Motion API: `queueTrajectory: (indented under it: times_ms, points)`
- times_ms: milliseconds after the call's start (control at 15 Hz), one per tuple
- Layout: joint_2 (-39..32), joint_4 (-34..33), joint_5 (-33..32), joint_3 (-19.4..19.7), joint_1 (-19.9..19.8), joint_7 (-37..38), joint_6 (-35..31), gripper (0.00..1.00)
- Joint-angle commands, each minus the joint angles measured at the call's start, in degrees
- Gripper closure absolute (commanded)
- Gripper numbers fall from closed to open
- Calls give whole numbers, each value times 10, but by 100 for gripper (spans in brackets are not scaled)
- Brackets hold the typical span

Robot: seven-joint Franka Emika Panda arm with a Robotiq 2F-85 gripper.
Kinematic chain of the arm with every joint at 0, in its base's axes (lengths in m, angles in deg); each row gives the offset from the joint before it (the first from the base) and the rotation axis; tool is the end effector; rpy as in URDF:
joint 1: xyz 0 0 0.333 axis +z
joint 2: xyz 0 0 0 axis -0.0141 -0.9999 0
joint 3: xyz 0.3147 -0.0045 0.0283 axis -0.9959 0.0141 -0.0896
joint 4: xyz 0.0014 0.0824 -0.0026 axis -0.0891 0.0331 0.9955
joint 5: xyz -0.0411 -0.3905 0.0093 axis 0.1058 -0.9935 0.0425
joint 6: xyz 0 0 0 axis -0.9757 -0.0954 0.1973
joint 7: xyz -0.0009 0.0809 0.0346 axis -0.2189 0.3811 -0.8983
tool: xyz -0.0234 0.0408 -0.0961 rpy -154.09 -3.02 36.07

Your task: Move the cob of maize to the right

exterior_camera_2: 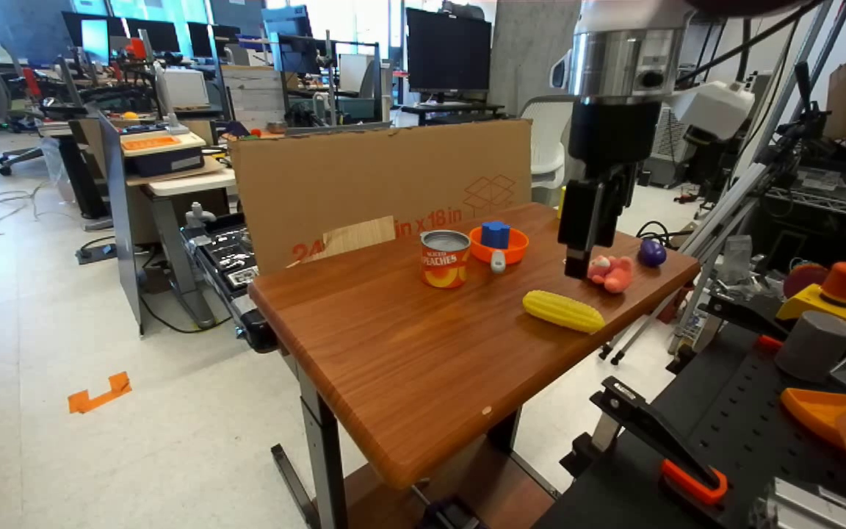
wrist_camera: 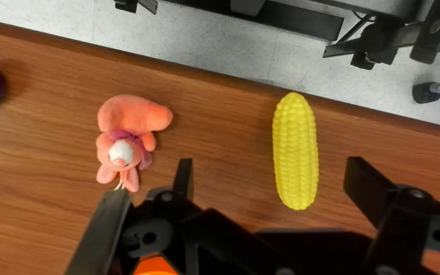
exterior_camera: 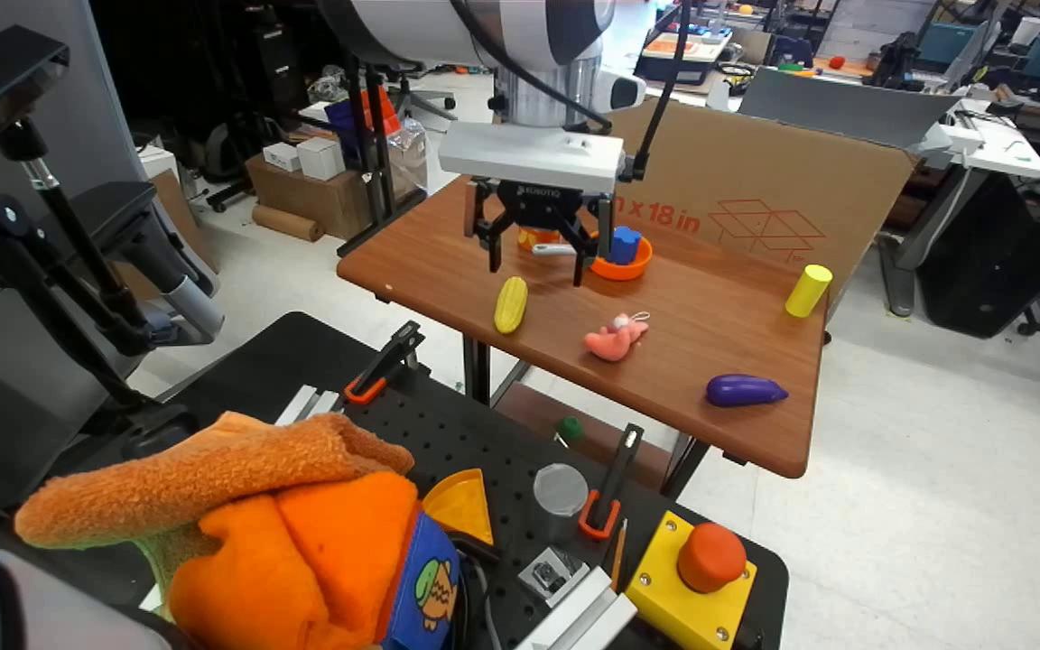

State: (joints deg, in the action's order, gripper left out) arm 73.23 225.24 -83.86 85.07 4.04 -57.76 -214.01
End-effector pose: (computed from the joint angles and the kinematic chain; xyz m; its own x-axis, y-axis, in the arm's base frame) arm 0.4643 0.0565 0.2046 0.9566 0.2823 -0.0724 0.2869 -0.9558 0.0647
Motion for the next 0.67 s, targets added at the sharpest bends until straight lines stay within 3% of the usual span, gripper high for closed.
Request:
queueTrajectory:
  times_ms: [0, 400, 467, 533, 600]
  points:
    - [-59, -28, 2, 2, 4, -7, -45, 0]
    - [-121, -55, 8, -1, 12, -2, -56, 0]
    - [-128, -58, 8, -1, 15, 0, -57, 8]
    - [-133, -59, 6, 0, 19, 4, -59, 26]
    - [-137, -60, 5, 0, 22, 7, -61, 35]
